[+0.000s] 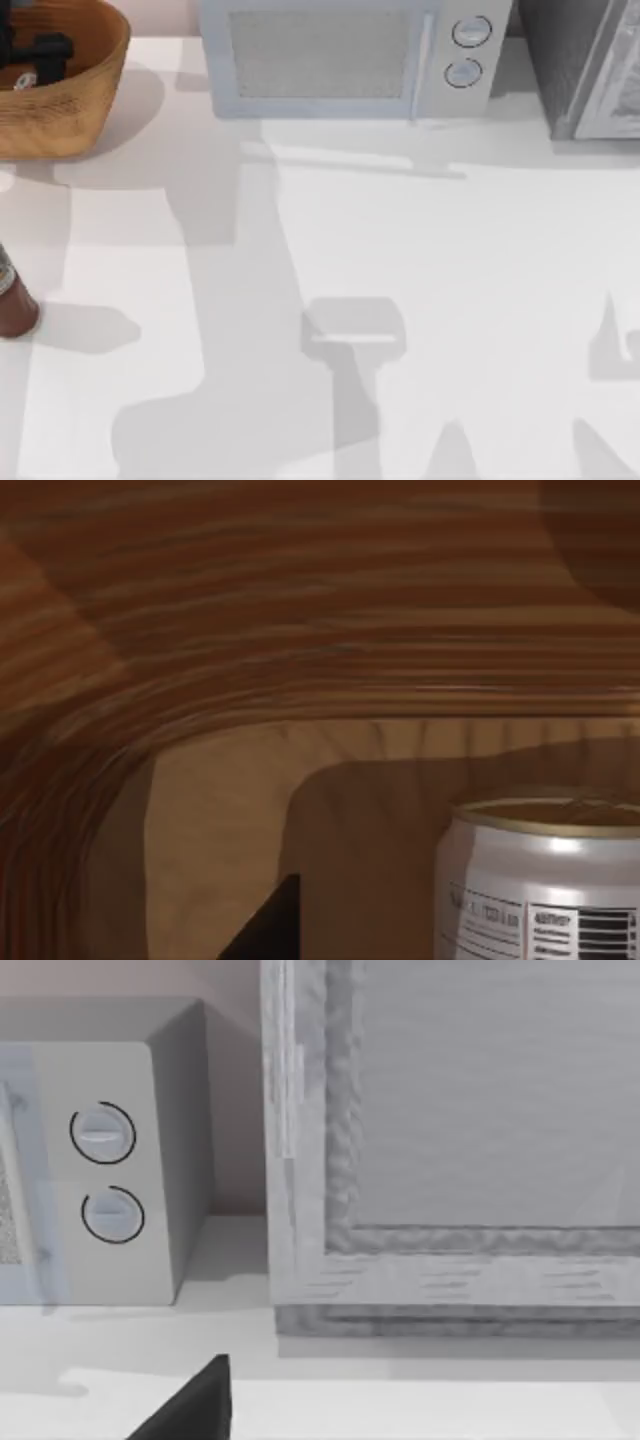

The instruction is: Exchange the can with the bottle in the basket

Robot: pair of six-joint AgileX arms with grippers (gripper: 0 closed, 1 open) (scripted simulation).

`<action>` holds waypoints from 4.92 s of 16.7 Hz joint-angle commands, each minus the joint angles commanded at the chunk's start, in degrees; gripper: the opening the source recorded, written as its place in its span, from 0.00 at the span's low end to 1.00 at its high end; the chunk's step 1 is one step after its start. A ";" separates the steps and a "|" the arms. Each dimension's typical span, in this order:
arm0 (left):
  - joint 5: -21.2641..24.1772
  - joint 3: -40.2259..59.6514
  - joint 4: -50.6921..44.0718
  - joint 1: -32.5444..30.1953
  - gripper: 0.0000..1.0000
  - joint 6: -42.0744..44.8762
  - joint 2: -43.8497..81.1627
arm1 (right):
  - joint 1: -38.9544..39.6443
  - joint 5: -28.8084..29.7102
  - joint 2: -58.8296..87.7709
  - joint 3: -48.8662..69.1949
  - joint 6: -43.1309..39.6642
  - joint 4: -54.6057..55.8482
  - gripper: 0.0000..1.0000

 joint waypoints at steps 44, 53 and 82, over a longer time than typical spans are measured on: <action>-13.44 -134.23 56.95 -7.18 0.00 -4.93 -142.47 | 0.00 0.00 0.00 0.00 0.00 0.00 1.00; -10.55 -148.88 65.16 -6.96 0.00 -6.21 -157.60 | 0.00 0.00 0.00 0.00 0.00 0.00 1.00; 44.47 -96.82 125.86 -24.27 0.00 -4.40 -45.62 | 0.00 0.00 0.00 0.00 0.00 0.00 1.00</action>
